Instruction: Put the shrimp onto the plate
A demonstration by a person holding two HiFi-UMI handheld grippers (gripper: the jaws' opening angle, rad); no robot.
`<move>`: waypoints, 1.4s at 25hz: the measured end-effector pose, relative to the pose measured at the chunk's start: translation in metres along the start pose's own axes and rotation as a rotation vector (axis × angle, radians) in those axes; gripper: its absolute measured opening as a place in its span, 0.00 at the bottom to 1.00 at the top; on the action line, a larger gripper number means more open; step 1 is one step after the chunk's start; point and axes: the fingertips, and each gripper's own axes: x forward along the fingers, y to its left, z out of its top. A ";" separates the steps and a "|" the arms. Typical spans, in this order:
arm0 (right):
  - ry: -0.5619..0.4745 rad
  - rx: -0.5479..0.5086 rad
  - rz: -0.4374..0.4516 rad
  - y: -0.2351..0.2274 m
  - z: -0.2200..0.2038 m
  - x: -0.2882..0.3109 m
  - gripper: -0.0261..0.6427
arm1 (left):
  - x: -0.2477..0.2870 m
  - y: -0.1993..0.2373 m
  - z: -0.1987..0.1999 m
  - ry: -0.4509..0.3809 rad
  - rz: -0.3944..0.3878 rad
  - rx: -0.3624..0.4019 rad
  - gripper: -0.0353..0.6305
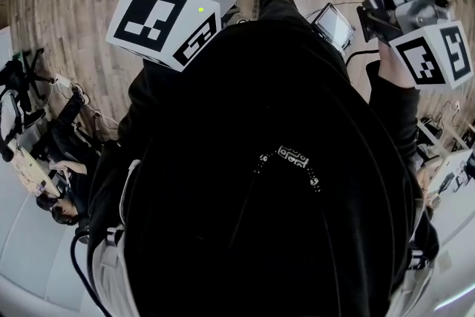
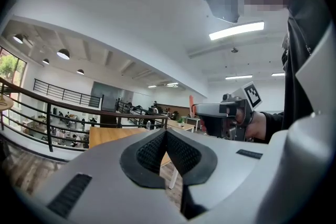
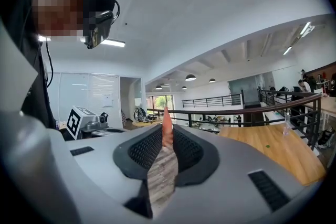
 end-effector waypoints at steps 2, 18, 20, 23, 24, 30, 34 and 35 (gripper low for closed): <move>-0.004 -0.004 0.010 -0.011 0.004 0.012 0.15 | 0.010 0.011 0.004 -0.003 0.012 0.007 0.05; 0.027 0.029 0.064 -0.124 0.008 0.089 0.15 | 0.120 0.084 0.010 0.031 0.046 -0.023 0.05; 0.019 0.045 0.077 -0.142 0.008 0.099 0.15 | 0.135 0.095 0.013 0.032 0.059 -0.023 0.05; 0.021 0.060 0.099 -0.167 0.011 0.113 0.15 | 0.158 0.109 0.022 0.033 0.080 -0.015 0.05; 0.025 0.060 0.107 -0.174 0.012 0.118 0.15 | 0.165 0.113 0.023 0.034 0.087 -0.014 0.05; 0.030 0.073 0.149 -0.214 0.011 0.143 0.15 | 0.201 0.135 0.019 0.054 0.121 -0.017 0.05; 0.027 0.100 0.167 -0.235 0.004 0.154 0.15 | 0.220 0.147 0.020 0.065 0.135 -0.018 0.05; 0.028 0.103 0.169 -0.241 0.002 0.155 0.15 | 0.226 0.149 0.019 0.068 0.135 -0.022 0.05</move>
